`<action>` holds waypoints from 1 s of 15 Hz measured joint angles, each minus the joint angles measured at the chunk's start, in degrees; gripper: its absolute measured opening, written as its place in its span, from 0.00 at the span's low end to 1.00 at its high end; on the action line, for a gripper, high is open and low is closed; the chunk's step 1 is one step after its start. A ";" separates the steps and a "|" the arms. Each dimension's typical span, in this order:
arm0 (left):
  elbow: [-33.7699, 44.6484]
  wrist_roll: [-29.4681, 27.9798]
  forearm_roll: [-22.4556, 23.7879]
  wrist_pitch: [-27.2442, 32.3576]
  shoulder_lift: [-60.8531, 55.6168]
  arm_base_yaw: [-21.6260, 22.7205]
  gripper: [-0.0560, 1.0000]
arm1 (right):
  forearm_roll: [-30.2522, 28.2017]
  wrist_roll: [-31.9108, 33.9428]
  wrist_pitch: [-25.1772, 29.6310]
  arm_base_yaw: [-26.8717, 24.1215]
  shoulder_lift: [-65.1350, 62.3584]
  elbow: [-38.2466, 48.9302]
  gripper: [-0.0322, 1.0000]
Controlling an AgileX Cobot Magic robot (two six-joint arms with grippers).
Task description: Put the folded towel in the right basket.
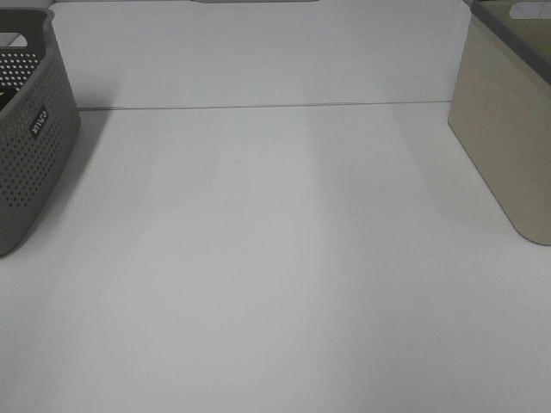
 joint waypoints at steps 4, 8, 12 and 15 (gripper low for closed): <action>0.00 0.00 0.00 0.00 0.00 0.00 0.97 | -1.83 1.60 0.06 0.00 -14.90 21.37 0.66; 0.00 0.00 0.00 0.00 0.00 0.00 0.97 | -2.98 3.09 -0.40 0.00 -31.57 41.31 0.66; 0.00 0.00 0.00 0.00 0.00 0.00 0.97 | -3.78 3.09 -3.67 0.00 -50.36 55.52 0.66; 0.00 0.00 0.00 0.00 0.00 0.00 0.97 | -4.13 3.04 -6.07 0.00 -62.17 58.67 0.66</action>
